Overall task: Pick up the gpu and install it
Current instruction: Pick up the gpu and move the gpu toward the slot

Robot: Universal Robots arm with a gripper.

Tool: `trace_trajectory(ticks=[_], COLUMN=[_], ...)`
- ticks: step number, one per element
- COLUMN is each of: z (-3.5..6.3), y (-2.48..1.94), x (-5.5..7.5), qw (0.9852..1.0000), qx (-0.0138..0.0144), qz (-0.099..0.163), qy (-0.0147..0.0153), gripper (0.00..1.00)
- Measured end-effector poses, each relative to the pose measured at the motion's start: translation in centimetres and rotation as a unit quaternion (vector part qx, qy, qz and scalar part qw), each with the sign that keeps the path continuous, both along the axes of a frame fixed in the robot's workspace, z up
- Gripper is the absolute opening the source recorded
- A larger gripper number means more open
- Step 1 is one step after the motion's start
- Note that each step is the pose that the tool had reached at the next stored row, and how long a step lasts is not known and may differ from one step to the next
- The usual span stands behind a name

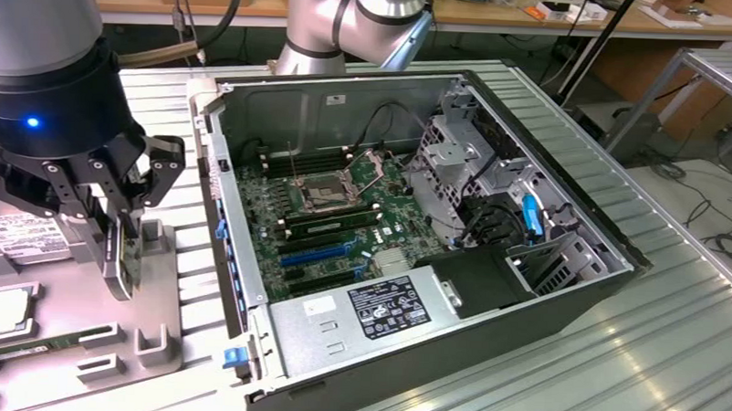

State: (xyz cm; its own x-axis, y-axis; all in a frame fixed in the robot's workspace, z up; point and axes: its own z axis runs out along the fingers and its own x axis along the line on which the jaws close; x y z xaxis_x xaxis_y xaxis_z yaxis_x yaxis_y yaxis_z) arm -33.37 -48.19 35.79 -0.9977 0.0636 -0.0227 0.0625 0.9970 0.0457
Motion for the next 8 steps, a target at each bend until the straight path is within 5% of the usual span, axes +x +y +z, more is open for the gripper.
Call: trace_trajectory(ticks=[8], z=[0.13], y=[0.0], x=[0.0], qw=[1.0], qx=[0.0], qz=[0.0], qy=[0.0], gripper=[0.27])
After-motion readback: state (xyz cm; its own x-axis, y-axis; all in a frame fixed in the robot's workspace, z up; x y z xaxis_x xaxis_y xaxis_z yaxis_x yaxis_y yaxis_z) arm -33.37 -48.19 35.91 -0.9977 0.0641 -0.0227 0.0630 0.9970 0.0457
